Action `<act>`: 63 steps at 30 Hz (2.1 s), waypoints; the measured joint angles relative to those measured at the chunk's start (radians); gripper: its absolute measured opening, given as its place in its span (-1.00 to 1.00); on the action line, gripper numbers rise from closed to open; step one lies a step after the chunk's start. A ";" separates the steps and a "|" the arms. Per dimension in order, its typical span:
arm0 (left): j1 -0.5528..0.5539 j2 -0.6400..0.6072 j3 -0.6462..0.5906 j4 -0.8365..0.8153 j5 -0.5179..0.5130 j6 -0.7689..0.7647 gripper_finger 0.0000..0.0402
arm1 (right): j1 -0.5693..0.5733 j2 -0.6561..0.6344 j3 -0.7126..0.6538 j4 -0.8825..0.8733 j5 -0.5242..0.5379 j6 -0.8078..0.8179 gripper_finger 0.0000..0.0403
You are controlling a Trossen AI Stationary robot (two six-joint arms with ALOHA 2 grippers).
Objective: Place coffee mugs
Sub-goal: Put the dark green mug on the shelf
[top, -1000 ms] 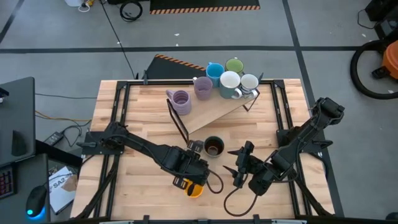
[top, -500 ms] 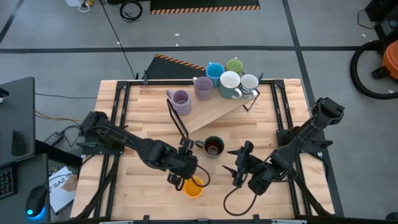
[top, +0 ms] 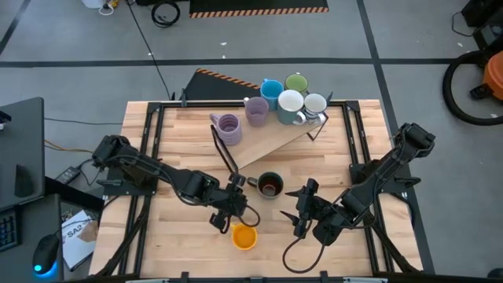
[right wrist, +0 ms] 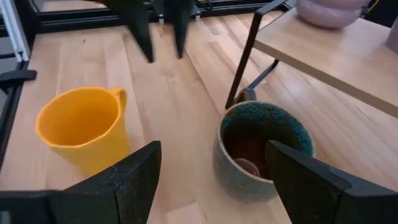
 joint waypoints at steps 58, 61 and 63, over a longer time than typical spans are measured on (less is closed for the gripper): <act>-0.243 -0.162 -0.135 0.230 0.068 -0.399 -0.17 | -0.345 0.263 0.312 -0.115 -0.434 -0.409 0.47; -0.266 -0.162 -0.135 0.230 0.051 -0.428 -0.17 | -0.383 0.298 0.377 -0.203 -0.485 -0.442 0.47; -0.280 -0.162 -0.135 0.232 0.051 -0.451 -0.17 | -0.403 0.317 0.405 -0.233 -0.510 -0.474 0.47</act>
